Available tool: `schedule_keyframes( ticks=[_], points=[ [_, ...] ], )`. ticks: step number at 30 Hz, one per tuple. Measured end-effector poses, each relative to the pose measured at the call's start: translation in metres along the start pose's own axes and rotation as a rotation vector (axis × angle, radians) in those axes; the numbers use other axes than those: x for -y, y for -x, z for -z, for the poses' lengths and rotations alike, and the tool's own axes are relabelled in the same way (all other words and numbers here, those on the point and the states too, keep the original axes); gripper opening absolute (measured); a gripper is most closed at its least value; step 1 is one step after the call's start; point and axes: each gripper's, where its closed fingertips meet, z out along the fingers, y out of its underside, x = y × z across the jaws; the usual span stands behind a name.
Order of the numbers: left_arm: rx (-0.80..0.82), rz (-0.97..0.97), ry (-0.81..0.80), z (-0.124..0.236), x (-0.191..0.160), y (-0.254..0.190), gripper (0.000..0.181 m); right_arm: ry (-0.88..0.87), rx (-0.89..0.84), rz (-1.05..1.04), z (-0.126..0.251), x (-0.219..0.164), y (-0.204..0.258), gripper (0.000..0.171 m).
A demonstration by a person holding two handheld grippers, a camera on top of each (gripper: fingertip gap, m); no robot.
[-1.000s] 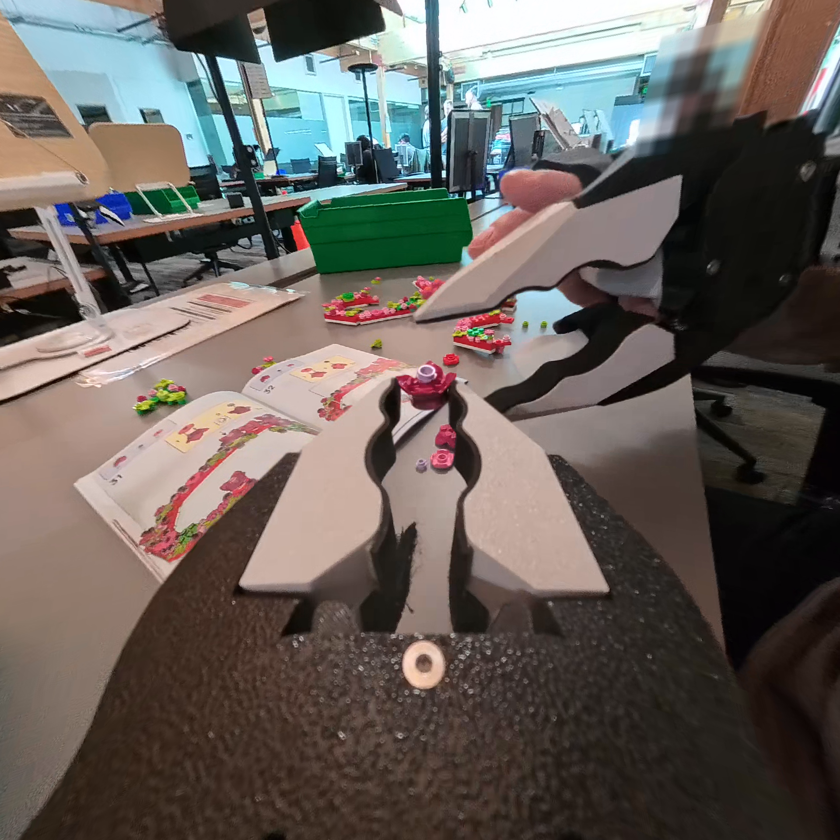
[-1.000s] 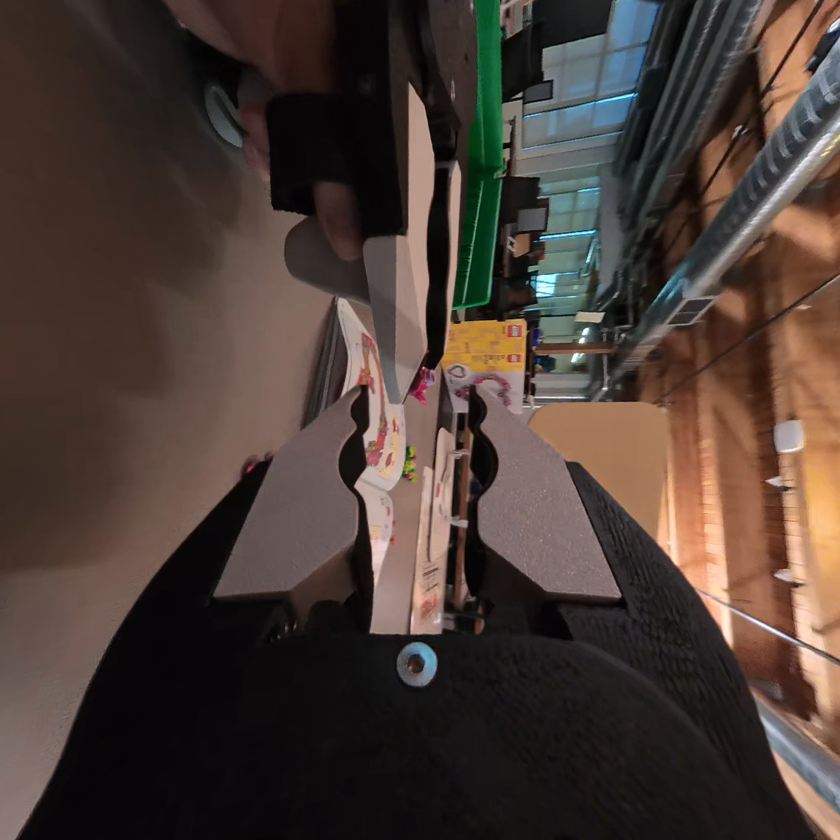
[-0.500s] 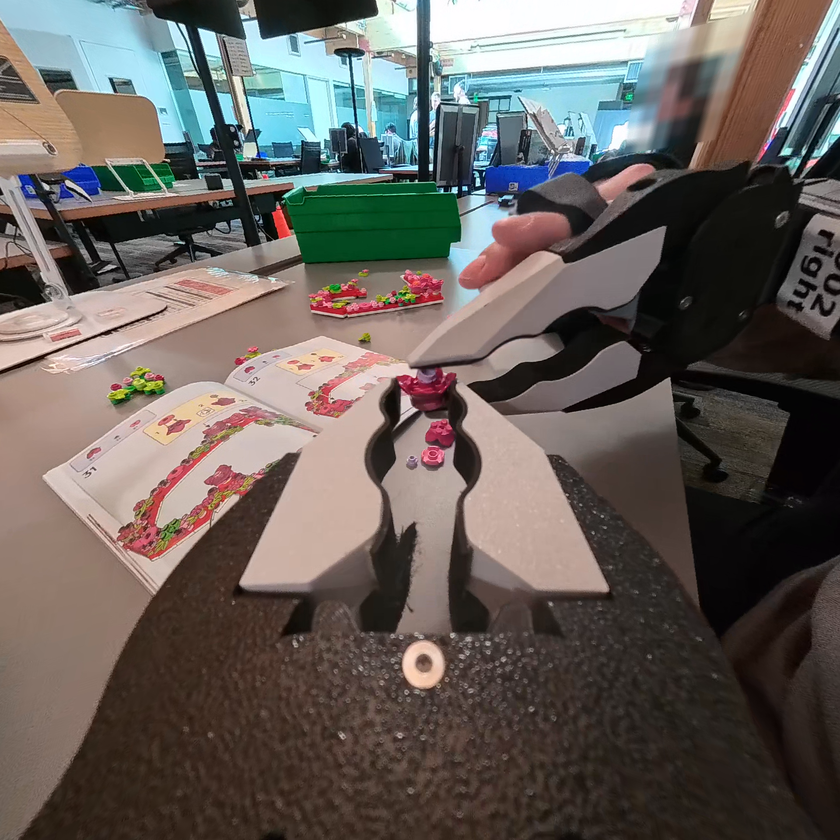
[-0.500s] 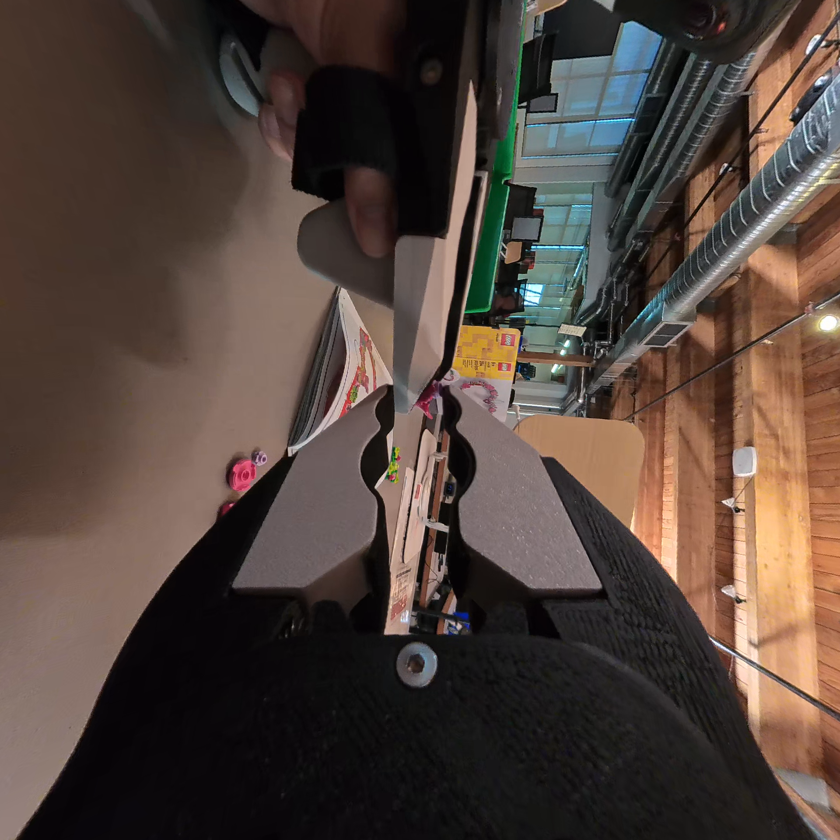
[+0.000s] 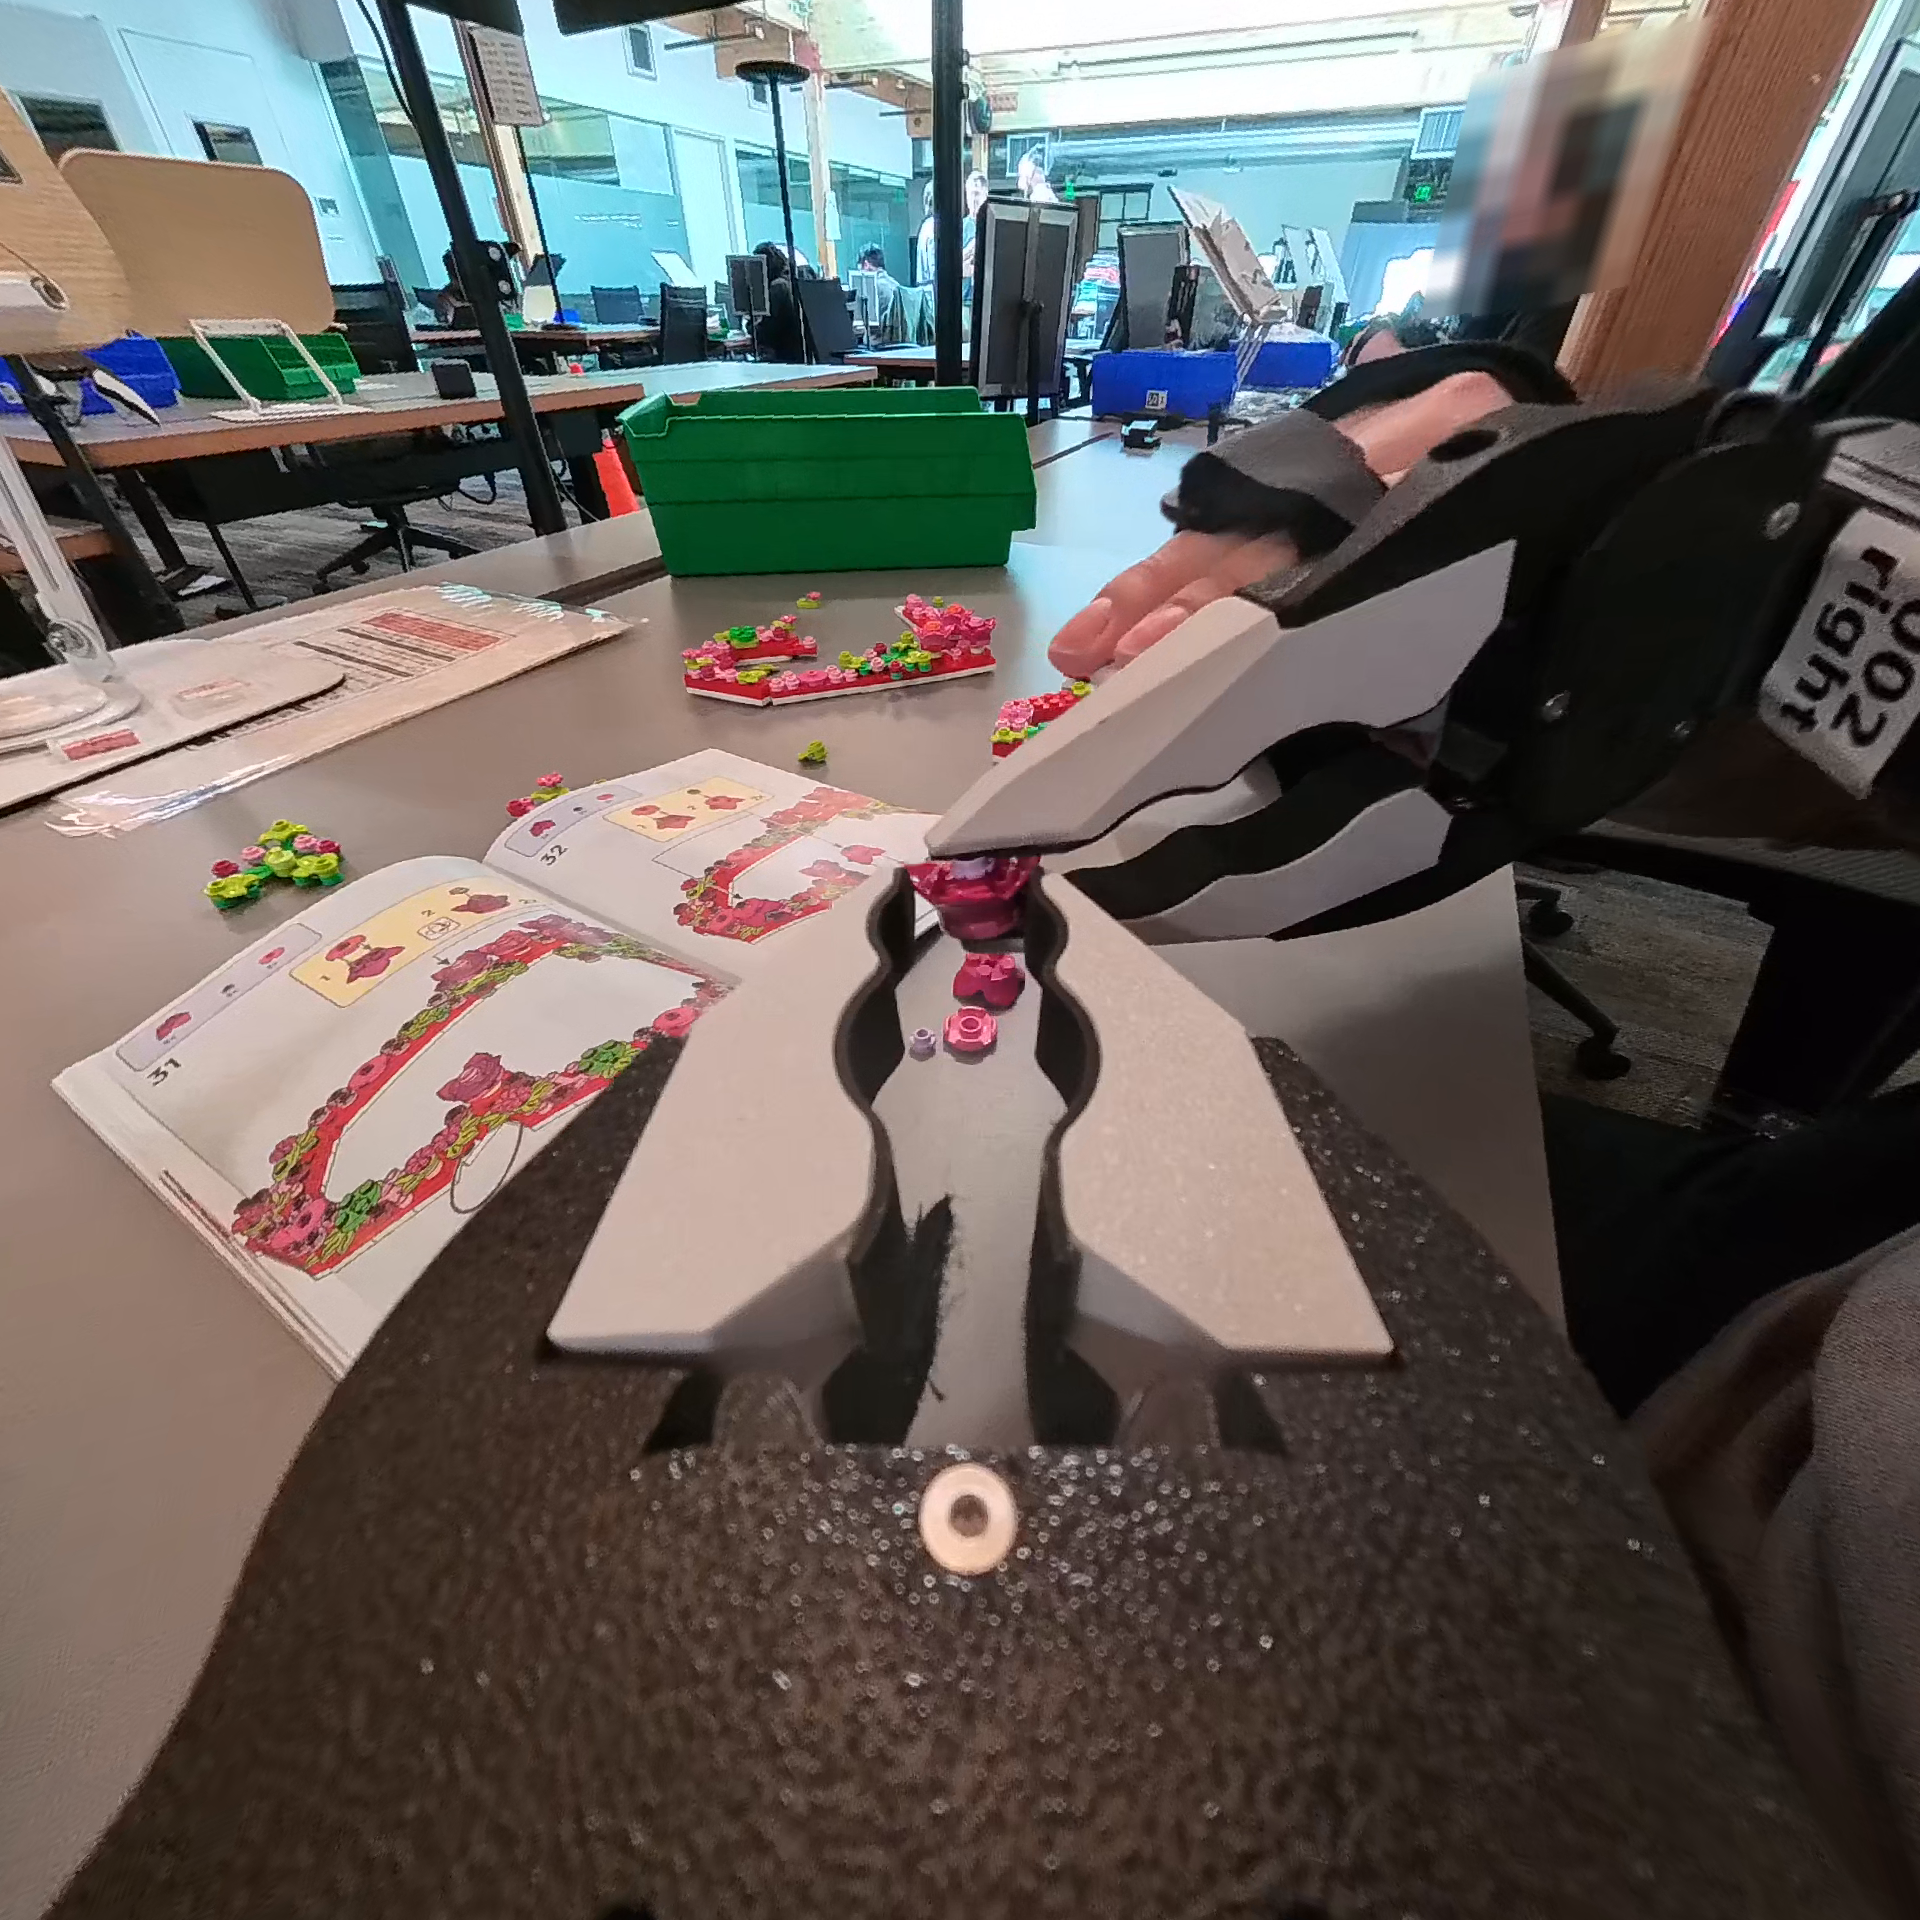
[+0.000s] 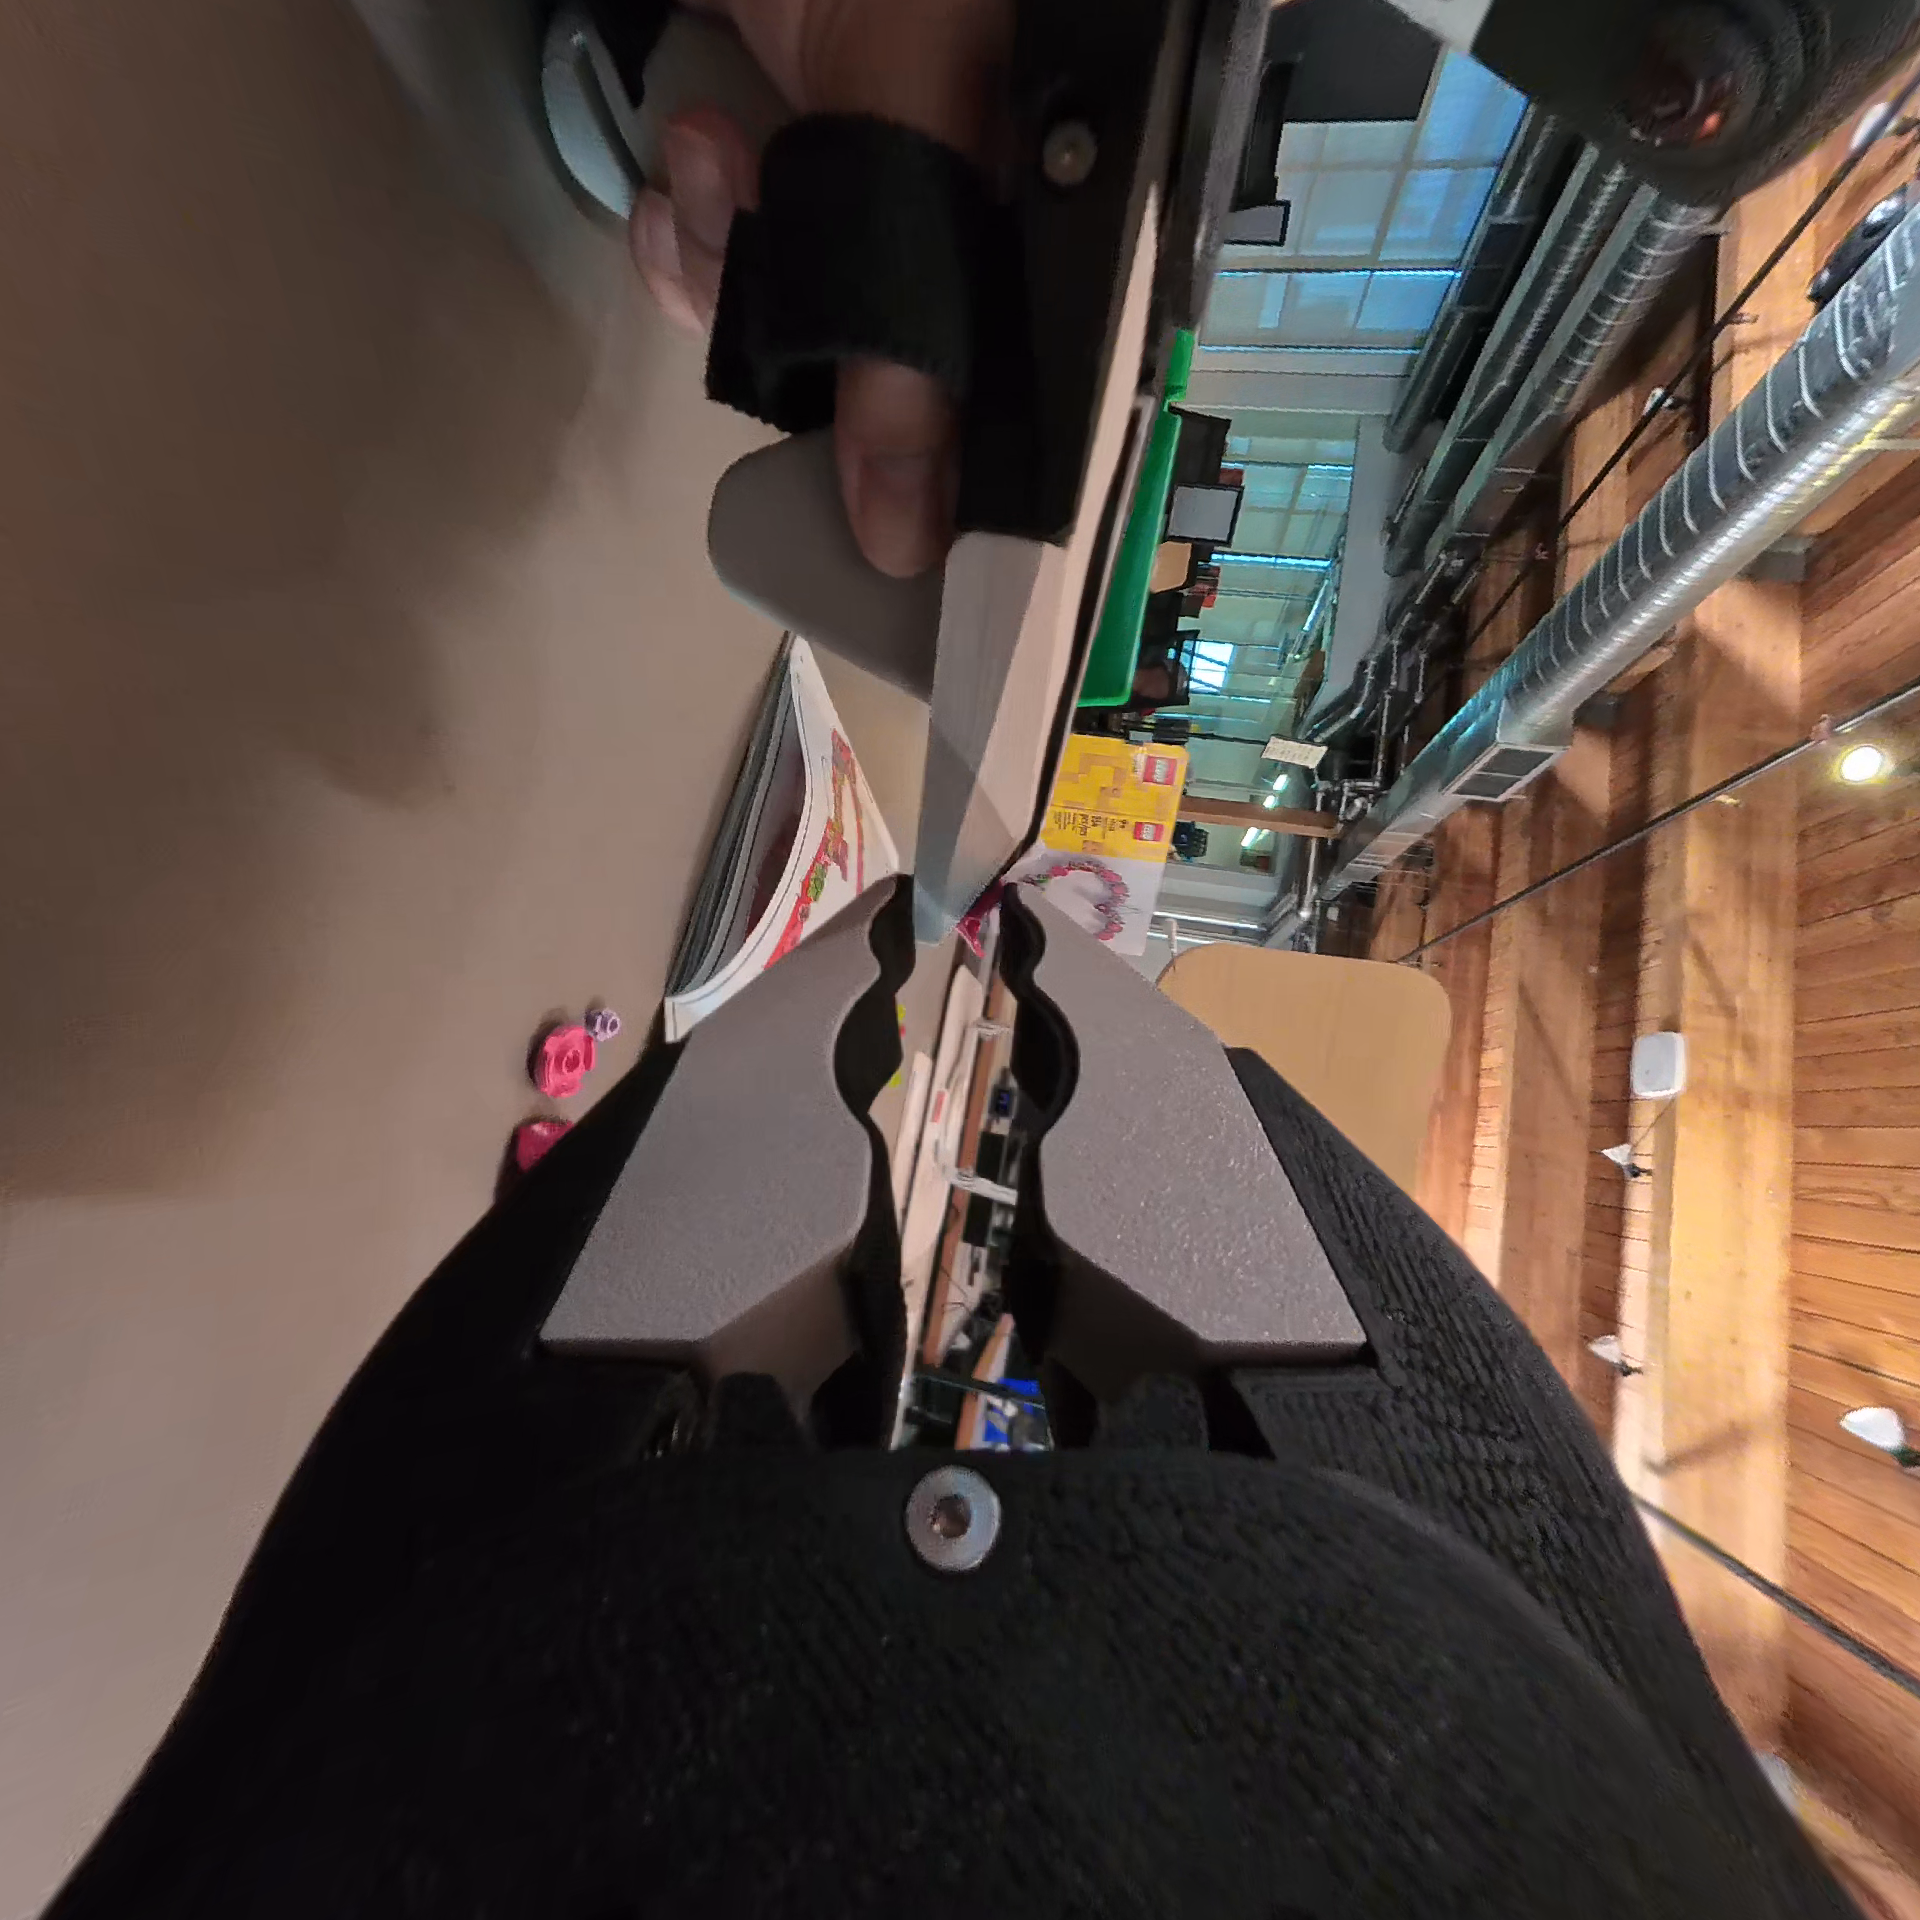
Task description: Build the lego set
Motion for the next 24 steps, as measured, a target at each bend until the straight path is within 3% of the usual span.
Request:
schedule_keyframes(
  ticks=[4,8,10,13,18,24],
  points=[
    [0.002,0.001,0.004,0.000,0.000,0.000,0.018,0.015,-0.008,0.042,0.000,-0.001,0.000,0.013],
    [0.023,-0.015,0.014,-0.001,-0.002,0.003,0.018,-0.004,-0.032,-0.068,-0.002,-0.002,0.001,0.017],
    [0.039,-0.037,0.030,-0.002,-0.004,0.003,0.018,0.001,0.006,-0.141,0.001,-0.007,0.009,0.040],
    [0.073,-0.089,0.110,-0.004,-0.015,0.007,0.018,0.000,0.021,-0.355,0.011,-0.021,0.012,0.048],
    [0.086,-0.164,0.347,-0.008,-0.049,0.008,0.019,0.011,0.009,-0.731,0.032,-0.053,0.017,0.043],
    [0.059,-0.198,0.498,-0.008,-0.072,0.005,0.019,0.035,0.219,-1.102,0.038,-0.066,0.044,0.034]
  ],
)
